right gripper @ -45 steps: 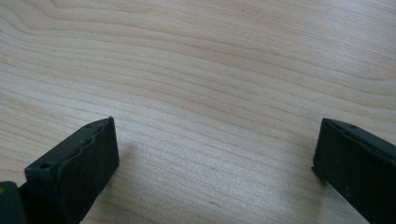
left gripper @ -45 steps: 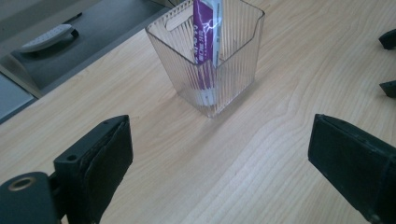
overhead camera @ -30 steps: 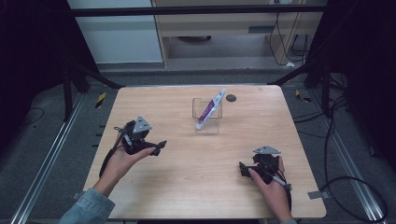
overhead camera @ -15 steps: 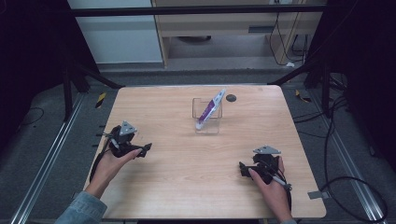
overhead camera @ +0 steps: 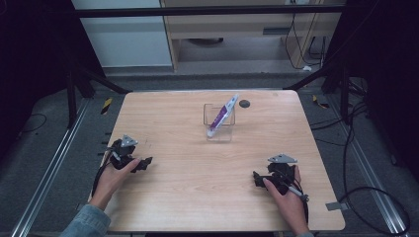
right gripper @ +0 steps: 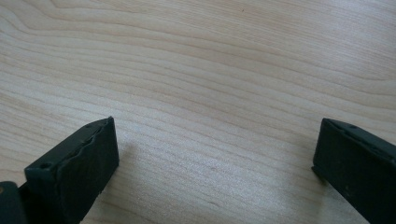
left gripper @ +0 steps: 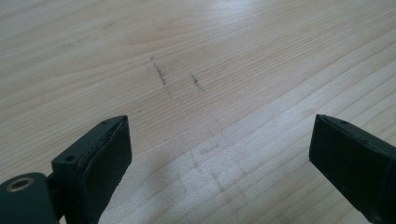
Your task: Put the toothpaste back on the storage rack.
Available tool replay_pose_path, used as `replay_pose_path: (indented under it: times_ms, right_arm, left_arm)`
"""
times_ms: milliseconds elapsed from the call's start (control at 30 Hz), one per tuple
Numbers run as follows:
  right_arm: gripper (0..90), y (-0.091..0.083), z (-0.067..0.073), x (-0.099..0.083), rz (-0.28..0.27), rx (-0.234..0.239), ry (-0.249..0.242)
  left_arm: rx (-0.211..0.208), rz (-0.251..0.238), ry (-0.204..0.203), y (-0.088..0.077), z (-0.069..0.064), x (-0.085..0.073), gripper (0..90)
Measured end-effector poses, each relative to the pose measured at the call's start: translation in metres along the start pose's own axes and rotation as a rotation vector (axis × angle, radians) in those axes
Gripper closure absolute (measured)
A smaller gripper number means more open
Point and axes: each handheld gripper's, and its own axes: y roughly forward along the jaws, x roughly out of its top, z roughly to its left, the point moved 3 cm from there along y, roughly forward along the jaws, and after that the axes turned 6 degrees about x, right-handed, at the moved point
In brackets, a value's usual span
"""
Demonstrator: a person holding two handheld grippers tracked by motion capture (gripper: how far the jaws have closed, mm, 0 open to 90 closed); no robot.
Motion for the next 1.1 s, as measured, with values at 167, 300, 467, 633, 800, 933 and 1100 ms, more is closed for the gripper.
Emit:
replay_pose_path:
  times_ms: [167, 300, 467, 633, 800, 933, 1100]
  right_arm:
    - [0.3, 0.0, 0.0, 0.0, 0.0, 0.0, 0.0]
    - [0.3, 0.0, 0.0, 0.0, 0.0, 0.0, 0.0]
    - [0.3, 0.0, 0.0, 0.0, 0.0, 0.0, 0.0]
    - [0.3, 0.0, 0.0, 0.0, 0.0, 0.0, 0.0]
    - [0.3, 0.0, 0.0, 0.0, 0.0, 0.0, 0.0]
    - [0.3, 0.0, 0.0, 0.0, 0.0, 0.0, 0.0]
    - [0.3, 0.0, 0.0, 0.0, 0.0, 0.0, 0.0]
  left_arm:
    - [0.014, 0.022, 0.006, 0.012, 0.003, -0.002, 5.4]
    - [0.018, 0.024, 0.002, 0.019, 0.004, -0.002, 5.6]
    - [0.016, 0.023, -0.026, 0.028, 0.006, 0.0, 4.9]
    - [-0.005, 0.007, -0.061, 0.034, 0.006, 0.002, 4.7]
    - [-0.006, -0.029, -0.075, 0.039, 0.007, 0.002, 1.5]
    - [-0.004, -0.027, -0.077, 0.039, 0.007, 0.002, 1.0]
    - [0.015, -0.016, -0.1, 0.039, 0.007, 0.001, 0.0]
